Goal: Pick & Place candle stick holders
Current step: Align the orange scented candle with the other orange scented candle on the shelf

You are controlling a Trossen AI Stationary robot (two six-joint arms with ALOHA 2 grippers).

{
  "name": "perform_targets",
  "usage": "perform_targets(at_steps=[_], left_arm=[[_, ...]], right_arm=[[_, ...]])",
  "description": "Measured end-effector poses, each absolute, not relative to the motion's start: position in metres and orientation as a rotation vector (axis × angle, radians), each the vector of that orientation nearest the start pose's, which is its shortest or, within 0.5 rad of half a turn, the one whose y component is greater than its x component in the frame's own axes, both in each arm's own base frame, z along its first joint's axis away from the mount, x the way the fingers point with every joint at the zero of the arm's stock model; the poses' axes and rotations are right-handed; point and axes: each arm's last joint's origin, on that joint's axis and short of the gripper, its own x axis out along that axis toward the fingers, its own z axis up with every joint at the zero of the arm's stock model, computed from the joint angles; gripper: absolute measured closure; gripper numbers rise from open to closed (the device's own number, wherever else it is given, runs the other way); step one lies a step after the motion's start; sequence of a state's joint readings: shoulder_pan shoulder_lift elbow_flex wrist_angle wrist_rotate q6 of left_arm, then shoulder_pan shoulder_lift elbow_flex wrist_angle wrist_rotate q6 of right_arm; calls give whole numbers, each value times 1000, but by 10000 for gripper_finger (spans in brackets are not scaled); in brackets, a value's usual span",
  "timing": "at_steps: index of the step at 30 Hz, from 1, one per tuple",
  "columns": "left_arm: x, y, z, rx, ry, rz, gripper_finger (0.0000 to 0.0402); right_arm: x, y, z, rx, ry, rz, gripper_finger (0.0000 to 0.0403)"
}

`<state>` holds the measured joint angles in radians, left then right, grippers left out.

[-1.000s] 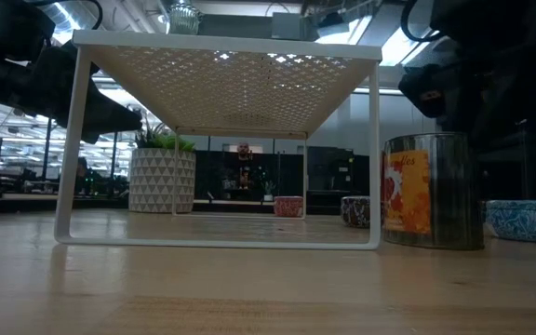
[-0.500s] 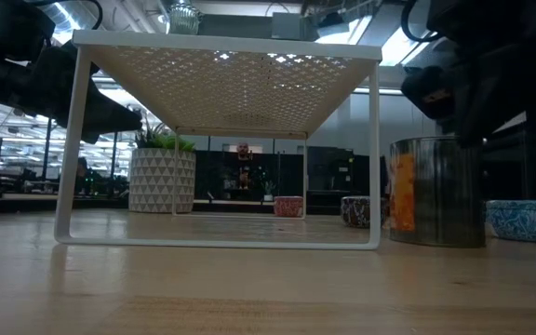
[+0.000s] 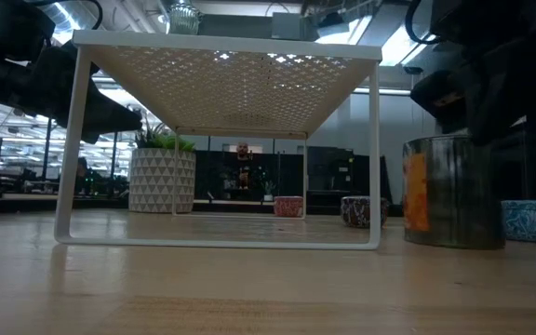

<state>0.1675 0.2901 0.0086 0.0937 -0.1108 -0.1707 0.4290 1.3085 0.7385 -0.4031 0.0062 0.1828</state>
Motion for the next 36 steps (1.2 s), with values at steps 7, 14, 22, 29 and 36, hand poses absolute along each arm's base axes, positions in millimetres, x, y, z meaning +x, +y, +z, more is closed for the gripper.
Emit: perform_targets(at_steps=[7,14,22,29,36], left_arm=[[112,22,150,-174,165,293,294],[112,22,151,-174,164,293,294],[112,22,150,-174,165,293,294],[112,22,151,-174,163,293,294],[112,22,150,-174,165,293,294]], right_arm=[[216,98,212,-20,927,331,403],[211,96,221,-14,891,333,403],[205,90,231,0,865,332,403],[203,78,237,17,887,288,403],[205,72,269,-1,903,271,403]])
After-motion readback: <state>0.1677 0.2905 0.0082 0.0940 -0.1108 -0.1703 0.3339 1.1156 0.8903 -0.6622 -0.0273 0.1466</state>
